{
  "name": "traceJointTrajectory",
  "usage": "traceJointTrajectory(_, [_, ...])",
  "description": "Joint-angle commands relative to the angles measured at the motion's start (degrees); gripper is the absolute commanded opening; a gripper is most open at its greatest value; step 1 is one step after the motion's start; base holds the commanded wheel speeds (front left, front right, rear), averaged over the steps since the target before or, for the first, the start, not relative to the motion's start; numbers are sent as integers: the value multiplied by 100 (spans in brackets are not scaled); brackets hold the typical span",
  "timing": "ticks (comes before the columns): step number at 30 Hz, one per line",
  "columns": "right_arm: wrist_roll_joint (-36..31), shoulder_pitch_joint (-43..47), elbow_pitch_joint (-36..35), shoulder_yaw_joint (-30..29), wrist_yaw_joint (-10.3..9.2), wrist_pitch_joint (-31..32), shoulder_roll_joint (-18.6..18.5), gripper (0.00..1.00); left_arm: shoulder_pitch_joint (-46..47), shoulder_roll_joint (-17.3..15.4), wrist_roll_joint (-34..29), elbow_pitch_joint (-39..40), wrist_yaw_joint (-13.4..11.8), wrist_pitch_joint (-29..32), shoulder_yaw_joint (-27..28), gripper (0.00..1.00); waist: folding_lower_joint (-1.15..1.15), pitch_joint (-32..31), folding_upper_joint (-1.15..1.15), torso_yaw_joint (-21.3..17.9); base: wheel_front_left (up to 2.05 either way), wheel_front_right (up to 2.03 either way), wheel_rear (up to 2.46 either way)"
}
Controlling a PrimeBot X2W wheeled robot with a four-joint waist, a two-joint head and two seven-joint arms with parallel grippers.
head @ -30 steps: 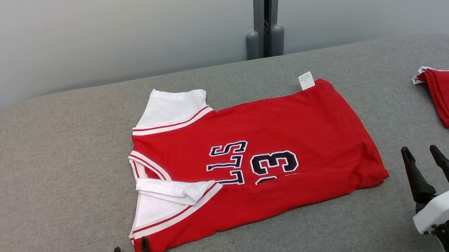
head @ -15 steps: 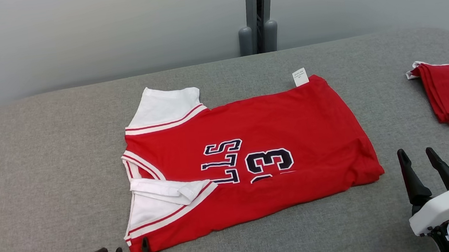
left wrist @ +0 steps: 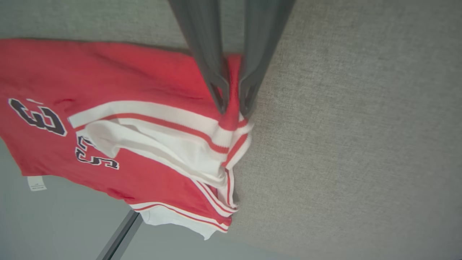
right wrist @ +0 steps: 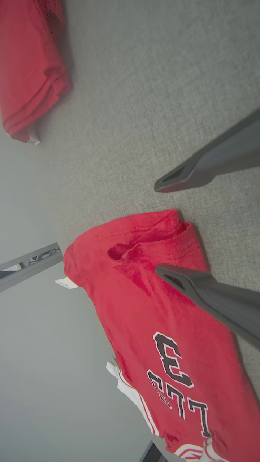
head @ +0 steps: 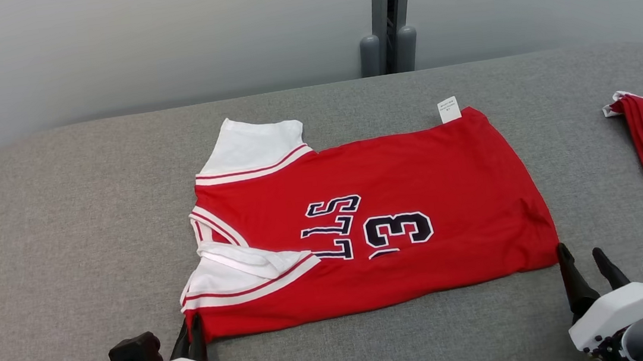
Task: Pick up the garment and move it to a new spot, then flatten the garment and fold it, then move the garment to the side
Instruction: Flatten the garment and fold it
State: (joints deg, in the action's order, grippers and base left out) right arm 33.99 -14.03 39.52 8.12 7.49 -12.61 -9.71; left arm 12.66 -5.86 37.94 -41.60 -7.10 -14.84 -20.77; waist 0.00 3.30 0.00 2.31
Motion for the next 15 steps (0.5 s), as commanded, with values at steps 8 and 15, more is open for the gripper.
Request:
traceJointTrajectory(8, [714, -367, 782, 73, 0, 219, 218, 100, -57, -15, -181, 264, -27, -42, 44, 0, 0, 61, 0, 140, 0, 0, 0])
traceJointTrajectory(15, [1357, -597, 1129, 89, 0, 170, 216, 100, -99, -32, -251, 351, -27, -45, 59, 0, 0, 130, 0, 221, 0, 0, 0])
